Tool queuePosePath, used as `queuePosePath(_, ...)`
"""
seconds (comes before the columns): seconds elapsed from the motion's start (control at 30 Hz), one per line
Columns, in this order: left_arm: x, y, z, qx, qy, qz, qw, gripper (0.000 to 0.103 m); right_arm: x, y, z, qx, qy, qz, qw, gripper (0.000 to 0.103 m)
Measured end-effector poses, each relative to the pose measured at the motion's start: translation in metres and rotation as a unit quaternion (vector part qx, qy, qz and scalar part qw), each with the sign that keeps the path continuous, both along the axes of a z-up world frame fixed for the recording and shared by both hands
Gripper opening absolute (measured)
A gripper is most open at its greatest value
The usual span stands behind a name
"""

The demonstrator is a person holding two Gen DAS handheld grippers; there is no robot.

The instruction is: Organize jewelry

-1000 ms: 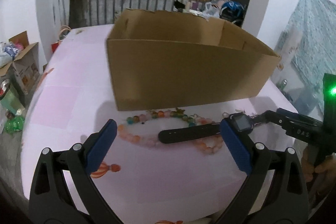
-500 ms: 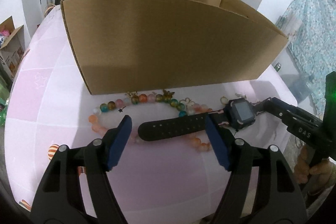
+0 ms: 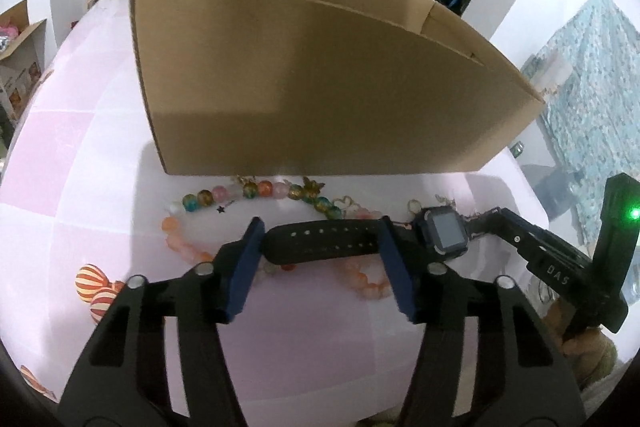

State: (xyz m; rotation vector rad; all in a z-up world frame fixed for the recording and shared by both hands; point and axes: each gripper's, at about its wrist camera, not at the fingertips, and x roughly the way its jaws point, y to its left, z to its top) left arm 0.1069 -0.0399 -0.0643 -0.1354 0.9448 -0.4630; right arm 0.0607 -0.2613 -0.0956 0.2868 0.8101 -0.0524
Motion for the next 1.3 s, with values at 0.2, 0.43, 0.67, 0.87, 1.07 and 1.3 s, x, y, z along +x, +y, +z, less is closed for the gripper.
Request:
queuePosePath(0.2,-0.001,0.003,0.009,0.014,-0.024,0.015,0.9995,0.033,-0.001,0.0,0.0,0.003,-0.001,-0.005,1.0,0.02)
queuePosePath(0.43,-0.001,0.003,0.012,0.035,-0.032,0.015,0.9987,0.014,-0.003,0.001,0.004,-0.004,-0.011,-0.002,1.0,0.007)
queuePosePath(0.67,-0.005,0.005,0.014,0.039,-0.053,0.014,0.9977,0.002,-0.005,-0.001,0.007,-0.002,-0.019,-0.005,1.0,0.005)
queuePosePath(0.87,-0.009,0.004,0.023,0.037,-0.073,0.008,0.9966,0.002,-0.008,0.001,0.015,-0.006,-0.032,-0.005,0.999,0.005)
queuePosePath(1.07,-0.018,0.002,0.039,0.023,-0.094,-0.003,0.9953,0.002,-0.016,0.003,0.028,0.0,-0.053,-0.003,0.999,0.005)
queuePosePath(1.3,-0.042,-0.001,0.064,0.01,-0.129,-0.015,0.9915,0.002,-0.035,0.007,0.053,-0.014,-0.095,-0.001,0.995,0.005)
